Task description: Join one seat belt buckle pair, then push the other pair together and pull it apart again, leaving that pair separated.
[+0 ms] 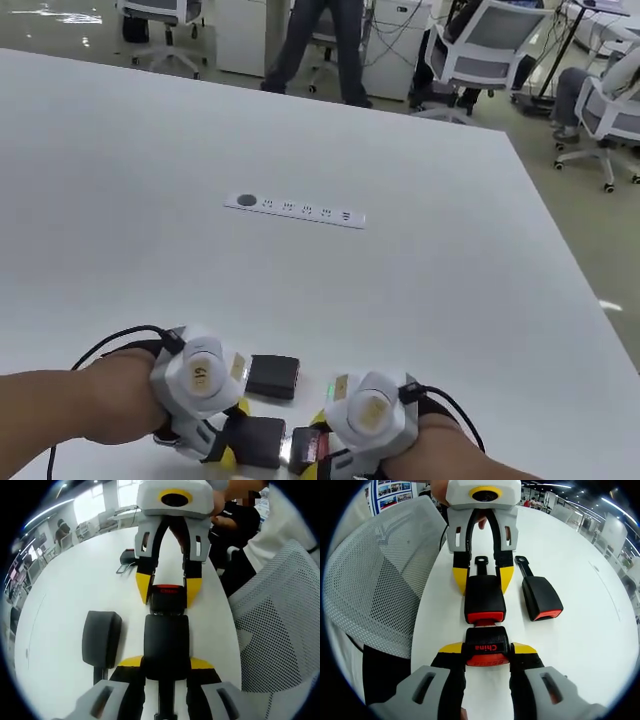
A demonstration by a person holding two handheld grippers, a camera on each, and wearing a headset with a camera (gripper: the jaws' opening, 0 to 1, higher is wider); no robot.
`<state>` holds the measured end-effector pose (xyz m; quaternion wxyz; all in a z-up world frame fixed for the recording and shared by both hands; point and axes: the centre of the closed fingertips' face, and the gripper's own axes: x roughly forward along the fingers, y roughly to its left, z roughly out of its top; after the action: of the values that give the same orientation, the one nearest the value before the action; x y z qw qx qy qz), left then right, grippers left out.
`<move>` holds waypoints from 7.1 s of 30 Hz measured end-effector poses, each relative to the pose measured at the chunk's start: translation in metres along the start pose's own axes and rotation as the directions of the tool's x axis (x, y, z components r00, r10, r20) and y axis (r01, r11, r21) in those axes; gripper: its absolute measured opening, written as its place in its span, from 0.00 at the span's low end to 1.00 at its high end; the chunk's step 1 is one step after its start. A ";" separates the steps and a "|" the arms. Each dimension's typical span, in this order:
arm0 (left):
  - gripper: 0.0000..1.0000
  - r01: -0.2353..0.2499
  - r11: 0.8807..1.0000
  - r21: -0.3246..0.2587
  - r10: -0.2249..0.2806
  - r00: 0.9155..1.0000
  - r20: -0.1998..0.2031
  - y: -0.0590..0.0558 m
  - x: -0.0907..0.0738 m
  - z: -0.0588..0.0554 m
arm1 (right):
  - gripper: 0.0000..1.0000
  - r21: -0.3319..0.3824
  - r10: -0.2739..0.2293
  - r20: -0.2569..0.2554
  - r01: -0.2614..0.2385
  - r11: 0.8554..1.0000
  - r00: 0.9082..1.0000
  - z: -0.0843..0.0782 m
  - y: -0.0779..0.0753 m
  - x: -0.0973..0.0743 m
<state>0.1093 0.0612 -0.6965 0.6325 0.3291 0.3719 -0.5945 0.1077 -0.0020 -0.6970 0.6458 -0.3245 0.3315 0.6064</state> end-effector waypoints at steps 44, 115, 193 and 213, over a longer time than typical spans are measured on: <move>0.41 -0.097 0.995 -0.037 0.097 0.995 0.007 0.045 -0.041 0.023 | 0.33 0.056 -0.064 0.030 0.062 0.997 0.998 -0.015 -0.027 -0.059; 0.31 -0.028 0.999 0.023 0.031 0.993 -0.112 0.090 0.000 0.004 | 0.31 0.008 -0.043 -0.133 0.044 0.999 0.990 -0.040 -0.088 -0.031; 0.31 -0.011 1.000 0.029 0.014 0.997 -0.080 0.089 0.001 0.006 | 0.32 0.013 -0.014 -0.060 0.015 1.000 0.998 -0.012 -0.090 -0.011; 0.32 -0.023 1.000 0.016 0.025 0.995 -0.092 0.090 0.001 0.004 | 0.33 0.034 -0.076 -0.116 0.081 0.996 0.990 -0.084 -0.088 -0.059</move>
<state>0.1990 0.0644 -0.6979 0.6193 0.3653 0.3920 -0.5739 0.1900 -0.1094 -0.6948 0.6553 -0.3591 0.3663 0.5545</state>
